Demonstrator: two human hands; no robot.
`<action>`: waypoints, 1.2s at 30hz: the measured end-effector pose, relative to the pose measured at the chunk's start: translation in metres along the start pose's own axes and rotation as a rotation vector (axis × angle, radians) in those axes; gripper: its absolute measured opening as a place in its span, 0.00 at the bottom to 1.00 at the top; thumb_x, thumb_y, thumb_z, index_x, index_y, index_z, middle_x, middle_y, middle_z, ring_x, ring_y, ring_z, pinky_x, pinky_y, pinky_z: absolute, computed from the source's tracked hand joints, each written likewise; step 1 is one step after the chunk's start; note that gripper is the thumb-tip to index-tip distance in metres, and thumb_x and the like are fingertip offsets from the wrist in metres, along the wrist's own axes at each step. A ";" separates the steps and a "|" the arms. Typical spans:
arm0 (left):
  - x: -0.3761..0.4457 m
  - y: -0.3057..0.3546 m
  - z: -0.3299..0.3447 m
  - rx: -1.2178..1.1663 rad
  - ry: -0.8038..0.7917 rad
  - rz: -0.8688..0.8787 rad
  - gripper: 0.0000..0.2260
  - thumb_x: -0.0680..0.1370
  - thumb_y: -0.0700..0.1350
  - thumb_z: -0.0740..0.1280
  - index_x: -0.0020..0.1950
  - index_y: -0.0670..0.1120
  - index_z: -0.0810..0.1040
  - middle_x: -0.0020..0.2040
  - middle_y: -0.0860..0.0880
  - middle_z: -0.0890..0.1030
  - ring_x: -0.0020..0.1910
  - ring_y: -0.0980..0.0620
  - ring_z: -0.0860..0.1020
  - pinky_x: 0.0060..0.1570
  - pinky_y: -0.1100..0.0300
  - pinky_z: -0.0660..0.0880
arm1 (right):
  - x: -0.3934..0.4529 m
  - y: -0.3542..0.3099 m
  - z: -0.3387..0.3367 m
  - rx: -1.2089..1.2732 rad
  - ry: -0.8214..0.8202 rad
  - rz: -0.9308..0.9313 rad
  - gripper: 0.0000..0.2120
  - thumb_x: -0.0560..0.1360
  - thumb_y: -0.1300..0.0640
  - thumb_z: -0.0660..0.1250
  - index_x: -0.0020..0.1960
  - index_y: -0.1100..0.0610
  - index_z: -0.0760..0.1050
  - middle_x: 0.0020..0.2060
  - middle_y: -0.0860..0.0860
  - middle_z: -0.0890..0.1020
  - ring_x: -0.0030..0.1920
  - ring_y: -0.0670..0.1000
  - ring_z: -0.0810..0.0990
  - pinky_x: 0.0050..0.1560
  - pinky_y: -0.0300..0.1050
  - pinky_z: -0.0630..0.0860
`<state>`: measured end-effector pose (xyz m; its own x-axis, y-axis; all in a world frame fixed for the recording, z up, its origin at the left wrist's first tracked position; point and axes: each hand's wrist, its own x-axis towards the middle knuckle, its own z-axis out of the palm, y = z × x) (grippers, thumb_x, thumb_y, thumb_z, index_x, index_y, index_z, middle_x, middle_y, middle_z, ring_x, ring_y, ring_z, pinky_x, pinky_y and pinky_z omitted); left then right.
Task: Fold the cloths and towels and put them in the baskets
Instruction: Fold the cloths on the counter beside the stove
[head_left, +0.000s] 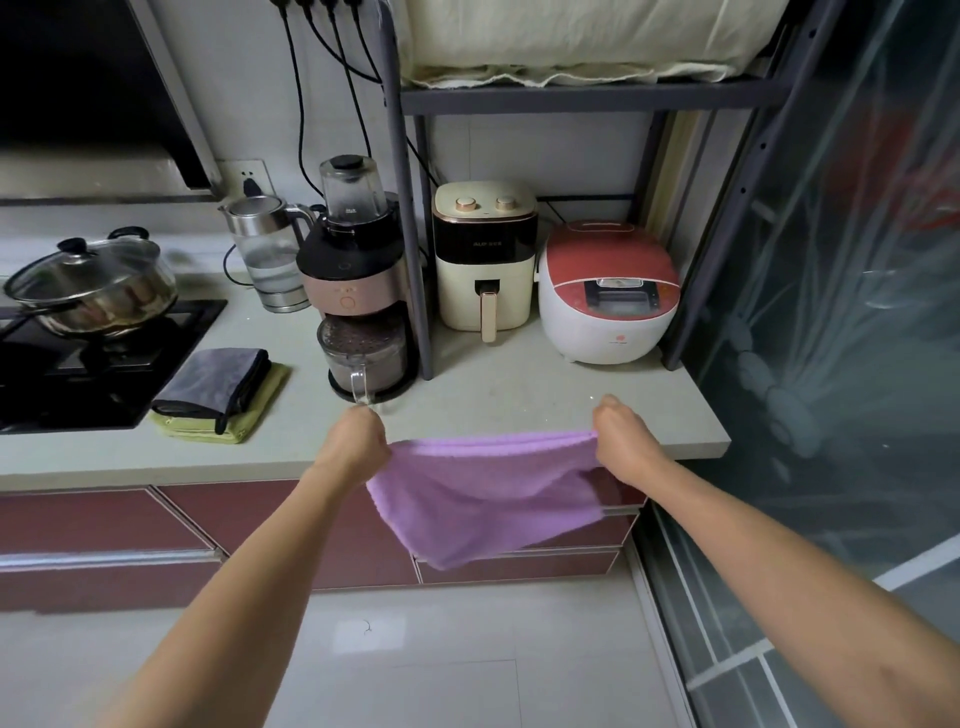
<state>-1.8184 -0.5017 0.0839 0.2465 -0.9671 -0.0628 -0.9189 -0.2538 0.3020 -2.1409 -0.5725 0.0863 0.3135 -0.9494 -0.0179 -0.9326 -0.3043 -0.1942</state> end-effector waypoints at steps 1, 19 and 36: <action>0.002 0.007 -0.005 -0.081 0.054 0.010 0.03 0.67 0.34 0.67 0.36 0.35 0.80 0.38 0.39 0.80 0.37 0.40 0.76 0.35 0.55 0.72 | 0.004 -0.004 -0.006 0.040 0.063 -0.006 0.08 0.74 0.74 0.60 0.48 0.63 0.72 0.48 0.54 0.70 0.38 0.53 0.71 0.39 0.44 0.70; 0.002 0.016 -0.023 -0.311 0.035 0.367 0.29 0.67 0.24 0.61 0.38 0.59 0.85 0.42 0.64 0.81 0.46 0.61 0.79 0.50 0.69 0.74 | 0.008 0.045 -0.063 0.438 0.055 -0.046 0.08 0.77 0.65 0.62 0.43 0.55 0.65 0.35 0.56 0.75 0.36 0.56 0.78 0.32 0.44 0.76; 0.020 0.085 0.040 0.157 0.404 0.169 0.27 0.69 0.52 0.65 0.61 0.35 0.72 0.58 0.37 0.72 0.54 0.37 0.72 0.56 0.49 0.70 | 0.052 -0.002 0.010 0.018 0.465 -0.065 0.35 0.66 0.56 0.76 0.67 0.70 0.69 0.69 0.64 0.69 0.68 0.63 0.70 0.65 0.57 0.70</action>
<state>-1.9035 -0.5431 0.0706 0.1607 -0.9191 0.3598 -0.9844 -0.1226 0.1265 -2.1213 -0.6211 0.0760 0.2539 -0.8638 0.4353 -0.9090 -0.3669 -0.1979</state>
